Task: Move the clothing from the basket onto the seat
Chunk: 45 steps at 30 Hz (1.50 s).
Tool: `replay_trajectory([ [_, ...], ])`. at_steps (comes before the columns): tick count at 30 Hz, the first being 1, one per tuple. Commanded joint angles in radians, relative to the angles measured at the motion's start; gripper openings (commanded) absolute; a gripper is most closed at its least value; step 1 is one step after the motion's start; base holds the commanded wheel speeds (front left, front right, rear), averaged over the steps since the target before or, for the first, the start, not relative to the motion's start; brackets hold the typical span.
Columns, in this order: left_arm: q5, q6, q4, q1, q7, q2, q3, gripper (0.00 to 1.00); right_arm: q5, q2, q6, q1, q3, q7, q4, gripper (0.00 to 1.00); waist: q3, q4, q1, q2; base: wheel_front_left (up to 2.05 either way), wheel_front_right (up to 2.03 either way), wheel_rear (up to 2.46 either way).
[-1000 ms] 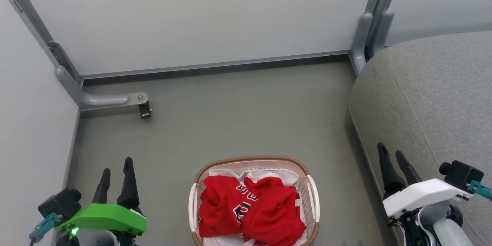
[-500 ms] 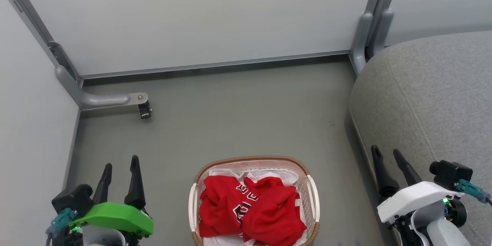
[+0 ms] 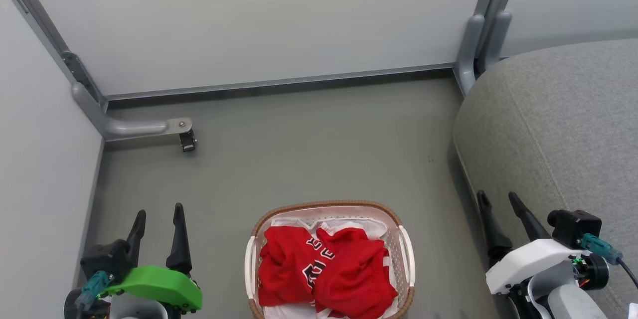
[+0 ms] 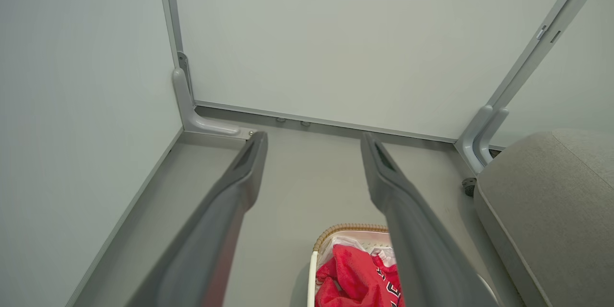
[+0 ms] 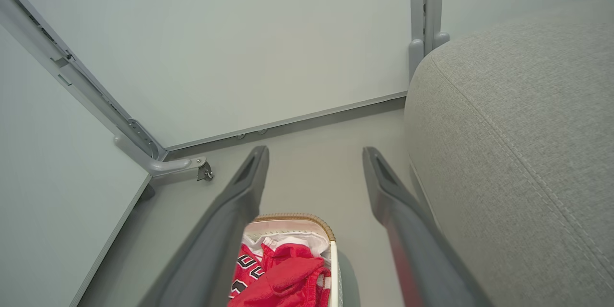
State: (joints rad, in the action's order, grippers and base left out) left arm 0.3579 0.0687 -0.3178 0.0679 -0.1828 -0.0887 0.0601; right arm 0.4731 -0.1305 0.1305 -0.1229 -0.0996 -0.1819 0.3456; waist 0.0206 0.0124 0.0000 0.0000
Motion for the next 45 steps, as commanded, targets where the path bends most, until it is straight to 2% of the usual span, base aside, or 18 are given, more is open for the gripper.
replay_trajectory([
  [1, -0.029, -0.005, 0.006, -0.010, -0.008, -0.007, -0.001, 1.00, -0.026, -0.006, 0.000, -0.017, 0.000, -0.010, -0.001, 1.00, 0.001, 0.001, 0.0000, 0.0000, 0.00, 0.00, 0.00],
  [23, -0.205, -0.008, 0.001, -0.038, -0.053, 0.007, -0.018, 1.00, -0.205, 0.007, 0.000, -0.010, 0.010, -0.055, 0.027, 1.00, 0.002, 0.012, 0.0000, 0.0000, 0.00, 0.00, 0.00],
  [32, -0.254, 0.012, -0.014, -0.054, -0.070, 0.022, -0.034, 1.00, -0.267, 0.011, 0.000, -0.002, 0.006, -0.071, 0.036, 1.00, 0.006, 0.012, 0.0000, 0.0000, 0.00, 0.00, 0.00],
  [40, -0.291, 0.027, -0.057, -0.012, -0.085, 0.033, -0.009, 1.00, -0.310, 0.001, 0.000, -0.038, -0.013, -0.085, 0.015, 1.00, 0.076, -0.002, 0.0000, 0.0000, 0.00, 0.00, 0.00],
  [45, -0.270, 0.030, -0.088, 0.037, -0.082, 0.037, 0.021, 1.00, -0.293, -0.003, 0.000, -0.076, -0.016, -0.085, -0.001, 1.00, 0.152, -0.020, 0.0000, 0.0000, 0.00, 0.00, 0.00],
])
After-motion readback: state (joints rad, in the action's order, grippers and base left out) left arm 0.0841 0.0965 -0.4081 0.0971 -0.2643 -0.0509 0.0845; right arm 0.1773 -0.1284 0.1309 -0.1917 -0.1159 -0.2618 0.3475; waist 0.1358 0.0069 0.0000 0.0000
